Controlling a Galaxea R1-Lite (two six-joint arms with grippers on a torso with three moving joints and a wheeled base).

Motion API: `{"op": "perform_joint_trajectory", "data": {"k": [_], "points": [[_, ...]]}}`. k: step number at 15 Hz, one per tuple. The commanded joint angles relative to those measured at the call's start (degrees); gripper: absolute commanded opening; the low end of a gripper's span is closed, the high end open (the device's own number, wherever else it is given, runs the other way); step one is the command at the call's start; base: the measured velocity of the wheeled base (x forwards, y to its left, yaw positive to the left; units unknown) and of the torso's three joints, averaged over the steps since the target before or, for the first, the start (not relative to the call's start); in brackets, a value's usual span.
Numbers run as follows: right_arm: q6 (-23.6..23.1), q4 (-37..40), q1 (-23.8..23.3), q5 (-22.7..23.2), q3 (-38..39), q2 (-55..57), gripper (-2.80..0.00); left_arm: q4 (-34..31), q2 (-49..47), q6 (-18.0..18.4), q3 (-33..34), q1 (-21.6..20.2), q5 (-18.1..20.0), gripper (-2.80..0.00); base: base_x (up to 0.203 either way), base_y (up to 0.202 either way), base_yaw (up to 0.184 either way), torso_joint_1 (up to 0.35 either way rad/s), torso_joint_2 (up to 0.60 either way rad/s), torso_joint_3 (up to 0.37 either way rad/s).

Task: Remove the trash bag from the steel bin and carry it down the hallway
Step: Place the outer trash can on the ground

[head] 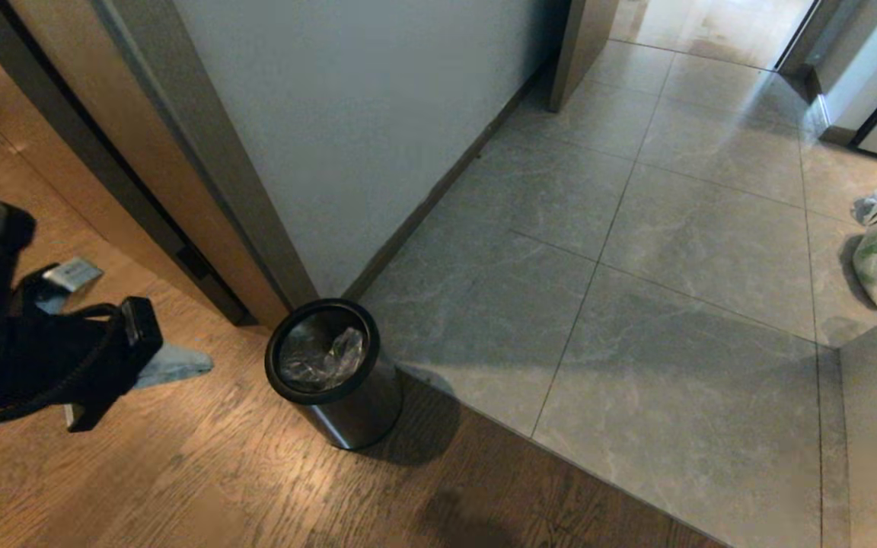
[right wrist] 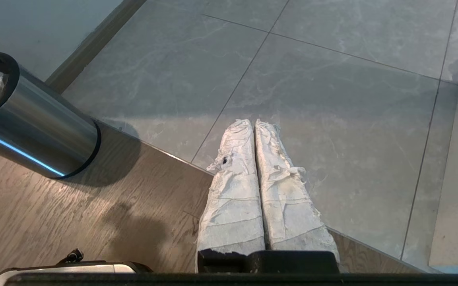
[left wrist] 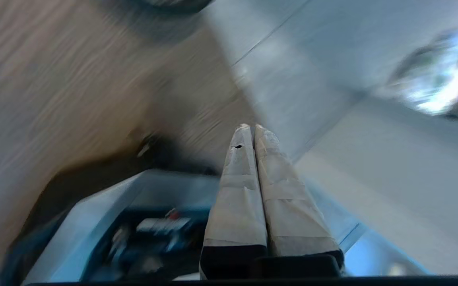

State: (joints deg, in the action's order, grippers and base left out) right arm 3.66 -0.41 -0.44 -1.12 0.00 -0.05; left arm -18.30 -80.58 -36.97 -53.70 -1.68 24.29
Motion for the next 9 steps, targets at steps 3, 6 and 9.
{"op": "perform_joint_trajectory", "data": {"k": [3,6,9], "points": [[0.03,-0.02,0.00,-0.02,0.09,-0.04,-2.80,0.45,-12.05,4.40,3.05,-1.41,-3.29,-2.80,0.000,0.000,0.000,0.000,0.00,0.000],[0.03,-0.02,0.00,0.04,0.09,-0.04,-2.80,6.49,-18.63,4.21,2.05,-2.71,-4.44,0.00,0.000,0.000,0.000,0.000,0.00,0.000],[0.03,-0.02,0.00,-0.02,0.09,-0.04,-2.80,12.02,-26.28,4.71,0.36,-4.02,-4.62,0.00,0.000,0.000,0.000,0.000,0.00,0.000]]}}
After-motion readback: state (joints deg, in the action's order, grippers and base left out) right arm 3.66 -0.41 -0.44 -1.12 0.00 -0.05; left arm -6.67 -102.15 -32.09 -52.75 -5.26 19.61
